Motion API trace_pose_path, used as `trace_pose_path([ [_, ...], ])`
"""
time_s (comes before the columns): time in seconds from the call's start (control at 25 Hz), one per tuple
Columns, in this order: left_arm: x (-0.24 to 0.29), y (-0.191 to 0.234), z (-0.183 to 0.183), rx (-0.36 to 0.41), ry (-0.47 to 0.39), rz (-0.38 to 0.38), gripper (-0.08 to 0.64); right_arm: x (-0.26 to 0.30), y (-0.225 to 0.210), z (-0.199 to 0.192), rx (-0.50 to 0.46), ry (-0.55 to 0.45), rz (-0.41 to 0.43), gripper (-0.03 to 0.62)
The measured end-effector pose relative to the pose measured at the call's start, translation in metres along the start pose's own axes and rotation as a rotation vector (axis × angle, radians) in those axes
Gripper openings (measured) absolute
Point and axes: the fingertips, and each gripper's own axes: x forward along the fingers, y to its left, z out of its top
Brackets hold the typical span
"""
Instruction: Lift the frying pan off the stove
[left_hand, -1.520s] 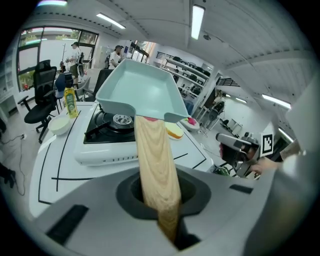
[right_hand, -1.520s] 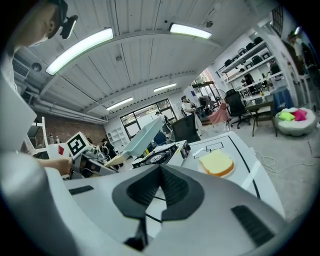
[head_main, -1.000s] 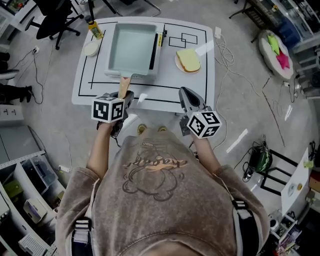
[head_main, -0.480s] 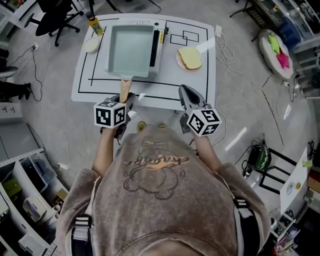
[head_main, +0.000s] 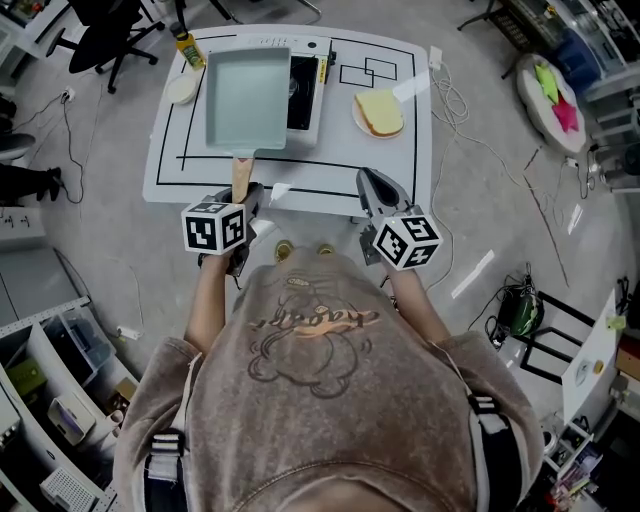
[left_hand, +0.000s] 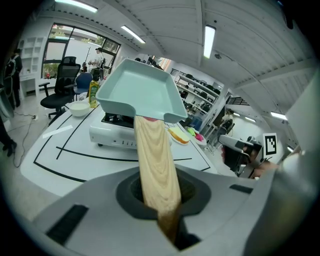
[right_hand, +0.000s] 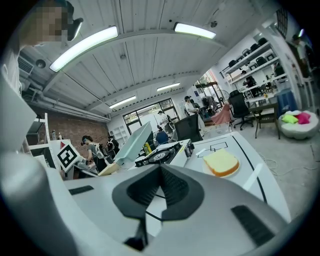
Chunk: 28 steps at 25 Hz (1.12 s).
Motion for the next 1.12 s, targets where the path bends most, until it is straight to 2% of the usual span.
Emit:
trace_pose_path([
  [1.12, -0.0037, 0.0069, 0.0065, -0.019, -0.022, 0.021, 0.035, -0.0009, 0.0020, -0.0008, -0.044, 0.004, -0.014, -0.003],
])
